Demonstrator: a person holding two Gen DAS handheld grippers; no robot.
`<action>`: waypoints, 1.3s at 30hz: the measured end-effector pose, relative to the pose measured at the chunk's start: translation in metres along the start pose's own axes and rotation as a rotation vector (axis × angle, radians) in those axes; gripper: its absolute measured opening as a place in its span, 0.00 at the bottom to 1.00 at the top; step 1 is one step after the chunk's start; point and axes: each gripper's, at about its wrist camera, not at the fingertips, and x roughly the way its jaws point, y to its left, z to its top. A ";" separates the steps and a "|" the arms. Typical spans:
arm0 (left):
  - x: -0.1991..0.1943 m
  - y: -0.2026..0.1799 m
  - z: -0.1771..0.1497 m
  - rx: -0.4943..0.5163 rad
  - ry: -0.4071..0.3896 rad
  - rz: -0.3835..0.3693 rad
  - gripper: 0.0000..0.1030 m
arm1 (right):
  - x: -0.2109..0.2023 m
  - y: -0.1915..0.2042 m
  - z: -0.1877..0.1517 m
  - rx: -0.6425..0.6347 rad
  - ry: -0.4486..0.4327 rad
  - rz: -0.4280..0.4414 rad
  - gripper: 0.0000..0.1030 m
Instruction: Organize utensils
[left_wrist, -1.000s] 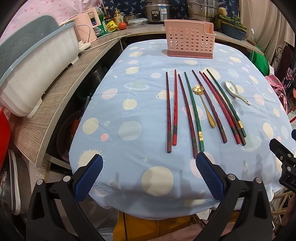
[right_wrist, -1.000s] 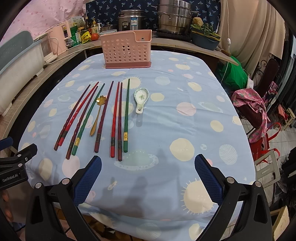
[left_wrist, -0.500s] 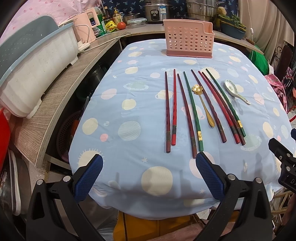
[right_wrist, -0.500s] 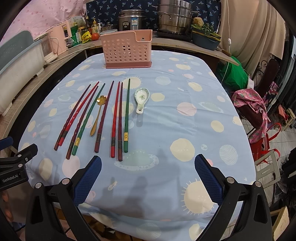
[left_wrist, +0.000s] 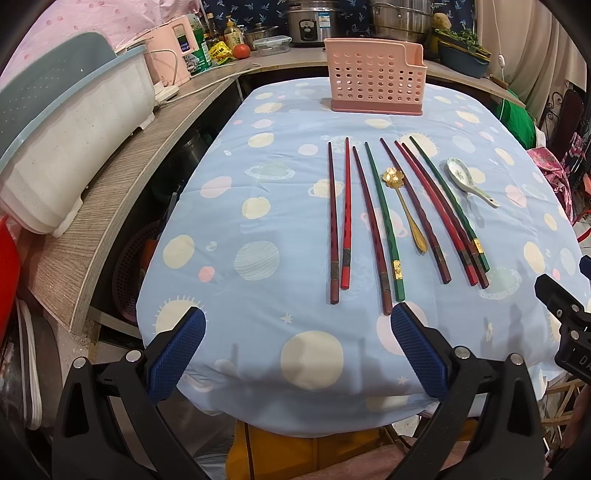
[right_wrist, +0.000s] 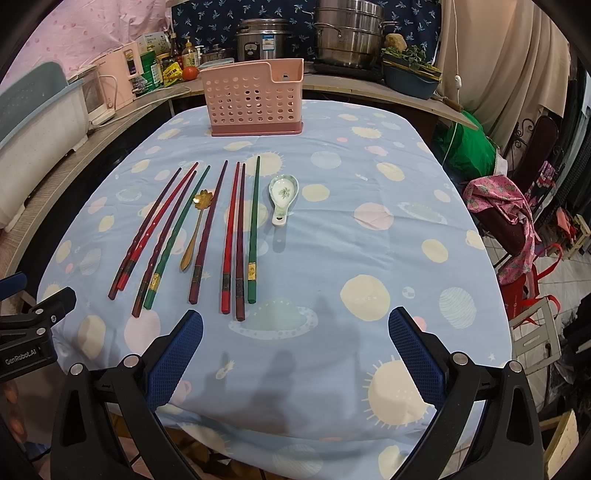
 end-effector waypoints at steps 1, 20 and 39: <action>0.000 0.000 0.000 0.000 0.001 0.000 0.93 | 0.000 0.000 0.000 -0.001 0.000 0.000 0.94; 0.007 0.002 0.001 -0.026 0.023 -0.024 0.93 | 0.003 0.001 -0.003 0.012 0.010 0.000 0.94; 0.085 0.008 0.044 -0.058 0.062 -0.039 0.85 | 0.036 -0.012 0.013 0.045 0.045 0.000 0.94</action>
